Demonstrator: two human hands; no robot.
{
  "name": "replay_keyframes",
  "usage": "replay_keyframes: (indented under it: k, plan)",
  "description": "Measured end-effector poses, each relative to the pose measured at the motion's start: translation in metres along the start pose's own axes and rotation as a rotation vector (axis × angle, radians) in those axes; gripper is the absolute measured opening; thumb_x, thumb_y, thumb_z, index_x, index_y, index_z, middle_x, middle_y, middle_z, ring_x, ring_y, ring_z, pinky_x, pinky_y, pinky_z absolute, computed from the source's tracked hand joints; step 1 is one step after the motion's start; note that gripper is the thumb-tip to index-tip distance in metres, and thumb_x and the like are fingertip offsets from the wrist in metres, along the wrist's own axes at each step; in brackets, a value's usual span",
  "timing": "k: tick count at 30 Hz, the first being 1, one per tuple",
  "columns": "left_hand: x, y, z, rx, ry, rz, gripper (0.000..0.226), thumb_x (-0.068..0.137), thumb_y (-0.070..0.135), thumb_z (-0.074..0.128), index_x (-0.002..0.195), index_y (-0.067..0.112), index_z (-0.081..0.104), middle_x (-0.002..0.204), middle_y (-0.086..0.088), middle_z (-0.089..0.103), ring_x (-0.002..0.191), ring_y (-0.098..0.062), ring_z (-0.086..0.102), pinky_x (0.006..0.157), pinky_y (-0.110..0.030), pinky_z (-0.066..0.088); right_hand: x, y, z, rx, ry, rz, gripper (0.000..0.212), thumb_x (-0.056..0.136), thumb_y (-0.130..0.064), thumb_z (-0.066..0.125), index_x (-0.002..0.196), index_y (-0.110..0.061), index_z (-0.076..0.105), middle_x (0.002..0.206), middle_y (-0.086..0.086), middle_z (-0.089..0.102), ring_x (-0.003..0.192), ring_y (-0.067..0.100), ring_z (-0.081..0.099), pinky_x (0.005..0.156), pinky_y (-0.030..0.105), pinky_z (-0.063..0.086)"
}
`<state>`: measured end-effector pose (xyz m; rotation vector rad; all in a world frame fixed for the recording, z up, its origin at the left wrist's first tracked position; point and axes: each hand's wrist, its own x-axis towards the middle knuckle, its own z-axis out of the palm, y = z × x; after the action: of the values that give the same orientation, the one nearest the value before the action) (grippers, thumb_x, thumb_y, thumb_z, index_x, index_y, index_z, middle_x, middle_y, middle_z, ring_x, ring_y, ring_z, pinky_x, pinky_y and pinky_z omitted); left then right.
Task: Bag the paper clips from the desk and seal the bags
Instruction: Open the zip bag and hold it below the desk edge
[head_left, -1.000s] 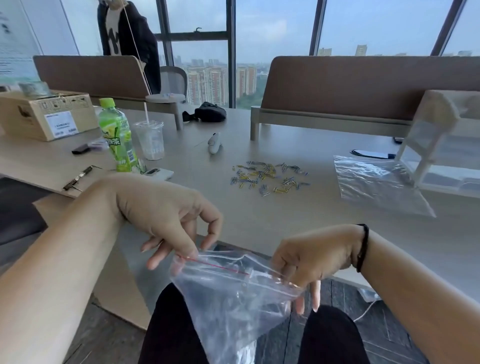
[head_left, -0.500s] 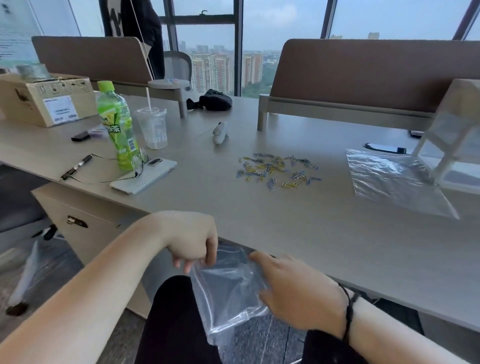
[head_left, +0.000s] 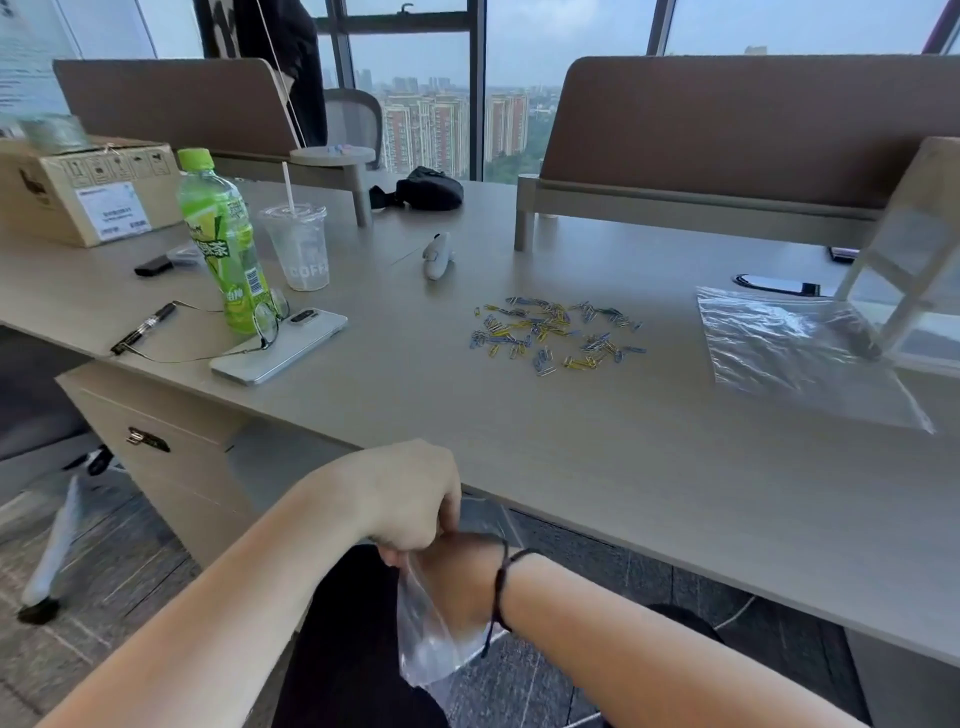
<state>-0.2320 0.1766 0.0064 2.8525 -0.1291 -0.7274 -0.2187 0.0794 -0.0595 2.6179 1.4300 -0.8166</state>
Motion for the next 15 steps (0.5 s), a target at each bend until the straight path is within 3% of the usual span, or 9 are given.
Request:
replay_keyframes:
  k: [3,6,8,10,11,12,13,15]
  plan:
    - [-0.004,-0.002,0.001,0.055,0.017,-0.029,0.05,0.078,-0.013,0.05,0.116,0.012,0.071,0.077,-0.013,0.079,0.056,-0.017,0.075,0.06,-0.026,0.063,0.014,0.01,0.013,-0.209,-0.049,-0.015,0.081,0.081,-0.024,0.077,0.143,-0.01,0.027,0.134,0.016,0.047,0.118,0.031,0.049,0.096,0.042,0.045]
    - [-0.004,-0.004,0.001,0.144,0.034,-0.049,0.049,0.075,-0.015,0.056,0.112,0.011,0.074,0.083,-0.013,0.079,0.054,-0.017,0.066,0.061,-0.029,0.062,0.015,0.02,0.02,-0.001,-0.097,0.079,0.071,0.09,-0.024,0.067,0.147,-0.014,0.025,0.148,0.015,0.044,0.127,0.032,0.049,0.1,0.042,0.043]
    - [-0.002,-0.004,0.001,0.236,0.039,-0.05,0.044,0.072,-0.013,0.06,0.095,0.023,0.072,0.078,-0.013,0.07,0.061,-0.023,0.057,0.056,-0.029,0.053,0.014,0.028,0.02,0.263,-0.119,0.17,0.054,0.101,-0.028,0.048,0.149,-0.012,0.029,0.145,0.013,0.046,0.123,0.026,0.051,0.102,0.037,0.037]
    - [0.001,-0.005,0.002,0.344,0.017,-0.049,0.04,0.072,-0.009,0.062,0.086,0.028,0.055,0.078,-0.008,0.057,0.068,-0.02,0.047,0.05,-0.025,0.041,0.016,0.036,0.021,0.331,-0.094,0.161,0.03,0.106,-0.025,0.034,0.132,-0.017,0.048,0.109,0.008,0.055,0.086,0.008,0.053,0.097,0.031,0.038]
    - [0.001,-0.005,0.002,0.375,0.002,-0.054,0.038,0.075,-0.007,0.063,0.088,0.028,0.057,0.081,-0.008,0.059,0.07,-0.019,0.047,0.045,-0.02,0.038,0.015,0.037,0.02,0.304,-0.072,0.143,0.025,0.107,-0.022,0.032,0.121,-0.018,0.053,0.096,0.004,0.054,0.076,0.005,0.048,0.093,0.027,0.041]
    - [0.003,-0.006,0.003,0.38,-0.014,-0.061,0.034,0.077,-0.007,0.063,0.091,0.023,0.065,0.086,-0.009,0.066,0.072,-0.018,0.049,0.039,-0.013,0.034,0.012,0.035,0.017,0.296,-0.072,0.12,0.026,0.106,-0.02,0.035,0.124,-0.013,0.053,0.098,0.006,0.056,0.082,0.008,0.053,0.089,0.024,0.042]
    - [0.005,-0.008,0.003,0.361,-0.018,-0.068,0.032,0.078,-0.007,0.062,0.099,0.015,0.073,0.09,-0.011,0.071,0.071,-0.017,0.051,0.036,-0.011,0.032,0.01,0.034,0.014,0.248,-0.096,0.078,0.031,0.105,-0.018,0.041,0.134,-0.009,0.049,0.112,0.01,0.06,0.098,0.017,0.059,0.089,0.023,0.042]
    - [0.009,-0.011,0.004,0.324,0.0,-0.075,0.034,0.078,-0.006,0.061,0.107,0.005,0.075,0.08,-0.01,0.07,0.064,-0.017,0.053,0.043,-0.014,0.04,0.004,0.032,0.01,0.134,-0.155,-0.02,0.044,0.099,-0.017,0.055,0.139,-0.003,0.045,0.122,0.018,0.061,0.114,0.03,0.057,0.092,0.029,0.042]
